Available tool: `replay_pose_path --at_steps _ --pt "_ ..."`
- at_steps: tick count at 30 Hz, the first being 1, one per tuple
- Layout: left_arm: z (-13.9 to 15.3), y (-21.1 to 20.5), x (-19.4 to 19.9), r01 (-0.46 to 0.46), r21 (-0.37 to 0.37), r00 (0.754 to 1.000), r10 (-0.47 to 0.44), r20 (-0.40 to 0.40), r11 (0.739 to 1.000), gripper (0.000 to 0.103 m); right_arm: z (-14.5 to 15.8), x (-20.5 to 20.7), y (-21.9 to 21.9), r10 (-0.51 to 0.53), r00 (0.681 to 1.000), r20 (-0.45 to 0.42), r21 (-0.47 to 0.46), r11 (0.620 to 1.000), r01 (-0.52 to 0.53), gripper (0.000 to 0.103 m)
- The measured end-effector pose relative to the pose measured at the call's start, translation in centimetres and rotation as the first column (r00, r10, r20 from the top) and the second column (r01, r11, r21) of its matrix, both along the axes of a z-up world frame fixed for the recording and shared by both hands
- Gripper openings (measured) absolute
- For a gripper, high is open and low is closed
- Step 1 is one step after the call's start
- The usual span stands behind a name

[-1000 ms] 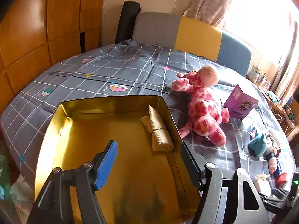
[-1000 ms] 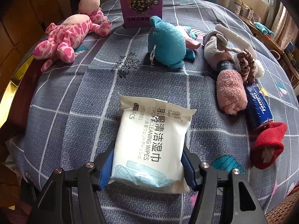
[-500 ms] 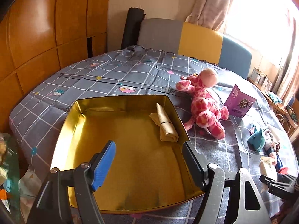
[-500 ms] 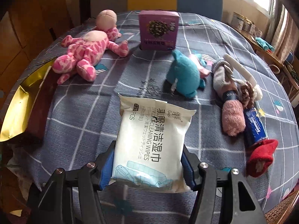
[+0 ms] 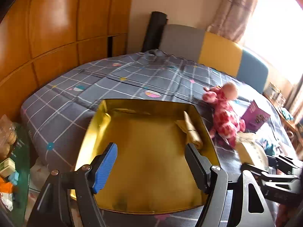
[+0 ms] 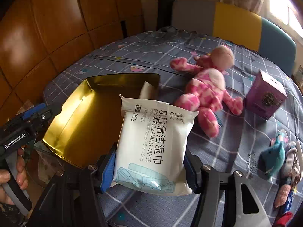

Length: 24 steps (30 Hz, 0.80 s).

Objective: Organize soft objects
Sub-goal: 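Lower the white wipes pack into the gold tray and open the right tool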

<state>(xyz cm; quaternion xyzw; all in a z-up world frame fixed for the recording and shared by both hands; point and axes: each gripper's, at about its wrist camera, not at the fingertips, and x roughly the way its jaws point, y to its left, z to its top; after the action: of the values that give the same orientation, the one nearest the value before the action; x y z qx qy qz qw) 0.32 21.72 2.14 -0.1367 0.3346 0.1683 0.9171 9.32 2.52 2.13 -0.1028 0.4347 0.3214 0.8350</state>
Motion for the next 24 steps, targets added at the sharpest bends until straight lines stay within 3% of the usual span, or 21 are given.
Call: replay_pose_path --at_steps 4,10,18,24 --pt "0.1 1.8 -0.3 -0.046 -0.011 0.999 0.047 0.006 0.999 0.074 -0.1 0.5 4.4 0.072 0.997 -0.011 0.003 0.997 -0.072 0.062" --pt "-0.1 3.5 -0.6 -0.088 -0.014 0.996 0.088 0.004 0.996 0.075 -3.6 1.1 8.4 0.107 0.991 -0.082 -0.093 0.989 -0.115 0.062" --pt "-1.0 2.7 -0.1 -0.063 0.002 0.998 0.063 -0.024 0.998 0.075 -6.1 1.6 9.0 0.101 0.989 -0.107 -0.133 0.984 -0.115 0.064" --pt "-0.7 1.5 -0.2 -0.043 0.03 0.999 0.043 -0.011 0.999 0.076 -5.4 1.1 7.7 0.077 0.992 -0.097 -0.075 0.994 -0.085 0.065"
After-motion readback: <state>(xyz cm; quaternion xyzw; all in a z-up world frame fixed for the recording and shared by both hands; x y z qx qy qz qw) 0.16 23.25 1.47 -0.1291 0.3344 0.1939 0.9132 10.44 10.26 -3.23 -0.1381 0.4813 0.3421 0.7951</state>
